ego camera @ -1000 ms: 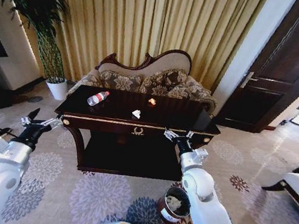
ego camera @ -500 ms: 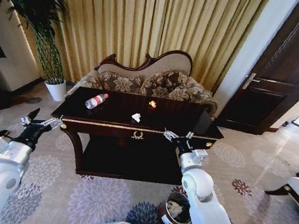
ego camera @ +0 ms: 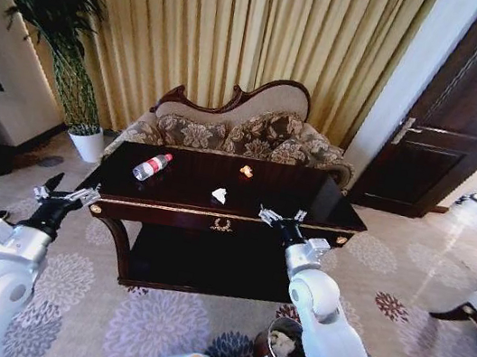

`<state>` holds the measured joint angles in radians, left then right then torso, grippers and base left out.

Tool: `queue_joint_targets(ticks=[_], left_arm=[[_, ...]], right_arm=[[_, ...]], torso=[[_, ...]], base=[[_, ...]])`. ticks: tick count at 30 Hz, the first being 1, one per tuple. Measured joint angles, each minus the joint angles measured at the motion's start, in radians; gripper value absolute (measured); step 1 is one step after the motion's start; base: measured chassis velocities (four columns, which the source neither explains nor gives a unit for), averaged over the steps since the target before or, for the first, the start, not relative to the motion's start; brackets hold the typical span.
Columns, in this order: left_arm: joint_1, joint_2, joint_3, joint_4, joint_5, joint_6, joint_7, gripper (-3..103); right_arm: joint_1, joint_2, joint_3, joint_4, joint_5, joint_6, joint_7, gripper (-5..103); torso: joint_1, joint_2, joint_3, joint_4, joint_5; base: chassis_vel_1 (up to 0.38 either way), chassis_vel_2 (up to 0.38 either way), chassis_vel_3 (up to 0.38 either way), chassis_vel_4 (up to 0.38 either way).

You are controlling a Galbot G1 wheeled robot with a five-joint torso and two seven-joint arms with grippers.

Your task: Move to the front of the table and place the trash on the table into the trash bin.

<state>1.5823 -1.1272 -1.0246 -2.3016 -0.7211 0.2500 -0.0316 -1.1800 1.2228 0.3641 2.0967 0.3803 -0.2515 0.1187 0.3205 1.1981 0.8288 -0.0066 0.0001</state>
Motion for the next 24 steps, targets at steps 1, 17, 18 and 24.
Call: queue_joint_targets(ticks=[1, 17, 18, 24], left_arm=[[0.0, 0.001, 0.0, 0.0, 0.0, 0.0, 0.0, 100], [0.006, 0.014, 0.01, -0.032, 0.004, 0.022, -0.031, 100], [0.009, 0.015, 0.01, -0.035, 0.004, 0.022, -0.035, 100], [0.033, 0.006, -0.008, -0.044, 0.008, 0.023, -0.053, 100]], right_arm=[[0.023, -0.012, -0.005, -0.009, 0.028, 0.0, 0.0, 100], [0.373, -0.107, -0.13, -0.133, 0.31, -0.131, 0.0, 100], [0.397, -0.104, -0.148, -0.15, 0.315, -0.135, 0.0, 100], [0.597, -0.05, -0.3, -0.337, 0.321, -0.138, 0.0, 100]], torso=[[0.0, 0.0, 0.0, 0.0, 0.0], [0.0, 0.0, 0.0, 0.0, -0.0002], [0.0, 0.0, 0.0, 0.0001, -0.0003], [0.0, 0.0, 0.0, 0.0004, -0.0001]], base=[[0.0, 0.0, 0.0, 0.0], [0.0, 0.0, 0.0, 0.0], [0.0, 0.0, 0.0, 0.0], [0.0, 0.0, 0.0, 0.0]])
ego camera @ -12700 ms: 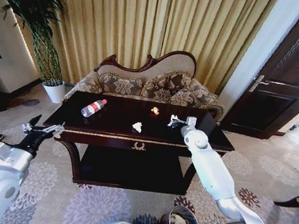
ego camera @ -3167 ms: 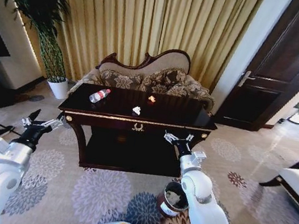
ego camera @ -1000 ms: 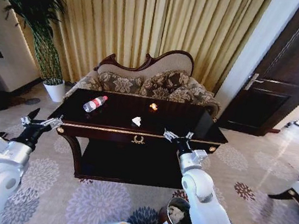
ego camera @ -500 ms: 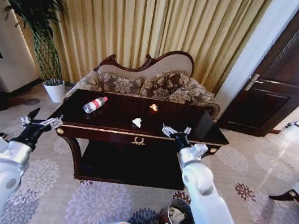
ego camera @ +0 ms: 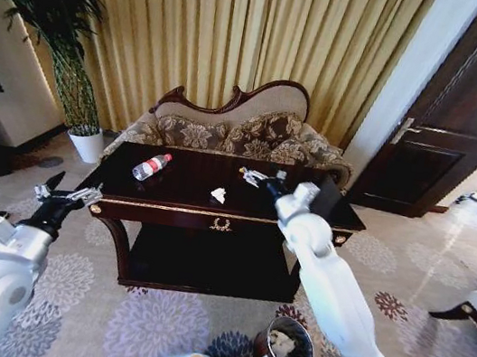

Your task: Move to the front of the table and place the trash on the table into the trash bin.

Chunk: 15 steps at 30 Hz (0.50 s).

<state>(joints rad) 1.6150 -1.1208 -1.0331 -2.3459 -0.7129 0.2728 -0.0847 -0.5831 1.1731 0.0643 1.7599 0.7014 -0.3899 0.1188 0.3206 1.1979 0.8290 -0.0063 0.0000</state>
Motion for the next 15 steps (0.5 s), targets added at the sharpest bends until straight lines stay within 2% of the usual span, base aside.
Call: queue_joint_targets(ticks=[6, 9, 11, 13, 15], left_arm=[[0.008, -0.011, -0.02, 0.0, 0.007, 0.0, -0.003, 100], [0.012, -0.022, -0.029, 0.0, 0.01, 0.0, -0.003, 100], [0.012, -0.024, -0.029, 0.0, 0.01, -0.001, -0.003, 100], [0.014, -0.032, -0.031, -0.001, 0.013, -0.001, -0.003, 100], [0.014, -0.033, -0.032, -0.003, 0.013, -0.001, -0.003, 100]], right_arm=[[0.113, 0.066, -0.085, -0.128, -0.02, 0.0, 0.0, 100], [0.186, 0.137, -0.142, -0.248, -0.04, 0.001, 0.0, 100], [0.194, 0.146, -0.149, -0.266, -0.042, 0.001, 0.0, 100], [0.251, 0.199, -0.184, -0.384, -0.083, 0.002, 0.0, 100], [0.271, 0.215, -0.192, -0.428, -0.107, 0.002, 0.0, 100]], torso=[[0.0, 0.0, 0.0, -0.0003, -0.0003], [0.0, 0.0, 0.0, -0.0002, -0.0002], [0.0, 0.0, 0.0, -0.0001, -0.0002], [0.0, 0.0, 0.0, -0.0001, -0.0003], [0.0, 0.0, 0.0, 0.0001, -0.0002]], base=[[0.0, 0.0, 0.0, 0.0], [0.0, 0.0, 0.0, 0.0], [0.0, 0.0, 0.0, 0.0], [0.0, 0.0, 0.0, 0.0], [0.0, 0.0, 0.0, 0.0]])
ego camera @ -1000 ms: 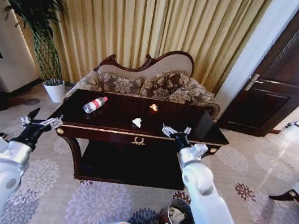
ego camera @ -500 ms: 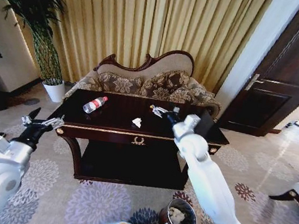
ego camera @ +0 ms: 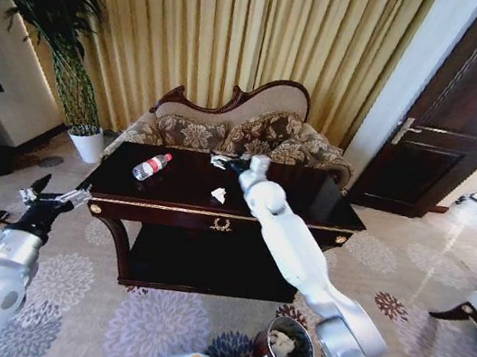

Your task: Move to the front of the table and place the trash on the table into the trash bin.

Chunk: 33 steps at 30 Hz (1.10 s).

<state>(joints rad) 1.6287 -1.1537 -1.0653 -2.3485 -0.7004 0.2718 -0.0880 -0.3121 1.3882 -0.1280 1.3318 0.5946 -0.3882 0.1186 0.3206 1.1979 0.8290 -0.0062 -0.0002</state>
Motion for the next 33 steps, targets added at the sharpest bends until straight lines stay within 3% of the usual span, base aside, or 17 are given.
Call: queue_joint_targets(ticks=[6, 13, 20, 22, 33], left_arm=[[0.001, -0.002, -0.019, 0.0, -0.003, -0.001, 0.001, 100], [0.003, 0.001, -0.038, 0.012, -0.02, -0.004, 0.009, 100], [0.002, -0.003, -0.031, 0.014, -0.02, -0.006, 0.022, 100], [0.002, -0.005, -0.029, 0.014, -0.019, -0.006, 0.025, 100], [0.005, -0.014, -0.03, 0.002, -0.018, -0.007, 0.025, 100]], right_arm=[[0.094, 0.034, -0.01, -0.168, -0.064, -0.008, 0.0, 100], [0.157, -0.039, -0.01, -0.322, -0.08, -0.012, 0.0, 100], [0.189, -0.065, -0.022, -0.398, -0.065, -0.038, 0.0, 100], [0.211, -0.049, -0.032, -0.429, -0.041, -0.077, 0.0, 100], [0.287, 0.041, -0.071, -0.573, -0.025, -0.089, 0.0, 100]], torso=[[0.0, 0.0, 0.0, -0.0001, 0.0001], [0.0, 0.0, 0.0, -0.0009, 0.0004], [0.0, 0.0, 0.0, -0.0005, 0.0005], [0.0, 0.0, 0.0, -0.0006, 0.0003], [0.0, 0.0, 0.0, -0.0002, 0.0001]], base=[[0.0, 0.0, 0.0, 0.0], [0.0, 0.0, 0.0, 0.0], [0.0, 0.0, 0.0, 0.0], [0.0, 0.0, 0.0, 0.0], [0.0, 0.0, 0.0, 0.0]])
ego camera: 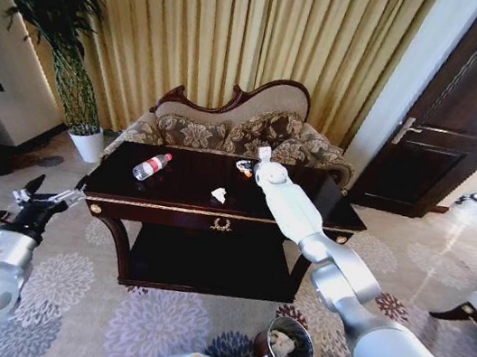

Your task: Move to the front of the table and place the trash on the table into the trash bin.

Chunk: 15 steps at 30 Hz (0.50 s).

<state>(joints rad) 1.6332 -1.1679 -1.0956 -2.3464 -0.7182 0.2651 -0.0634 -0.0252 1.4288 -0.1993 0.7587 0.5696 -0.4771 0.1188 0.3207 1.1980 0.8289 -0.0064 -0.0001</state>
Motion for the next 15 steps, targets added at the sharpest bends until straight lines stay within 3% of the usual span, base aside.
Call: queue_joint_targets(ticks=[5, 15], left_arm=[[0.0, -0.007, 0.002, -0.009, 0.001, 0.0, -0.001, 100], [0.001, -0.007, 0.003, -0.013, 0.001, 0.0, -0.001, 100]], right_arm=[[0.036, 0.031, -0.002, -0.087, 0.012, -0.007, 0.0, 100], [0.021, 0.018, 0.025, -0.108, 0.016, -0.04, 0.0, 100]], torso=[[0.0, 0.0, 0.0, 0.0001, -0.0001], [0.0, 0.0, 0.0, -0.0003, 0.0001]], base=[[0.0, 0.0, 0.0, 0.0], [0.0, 0.0, 0.0, 0.0]])
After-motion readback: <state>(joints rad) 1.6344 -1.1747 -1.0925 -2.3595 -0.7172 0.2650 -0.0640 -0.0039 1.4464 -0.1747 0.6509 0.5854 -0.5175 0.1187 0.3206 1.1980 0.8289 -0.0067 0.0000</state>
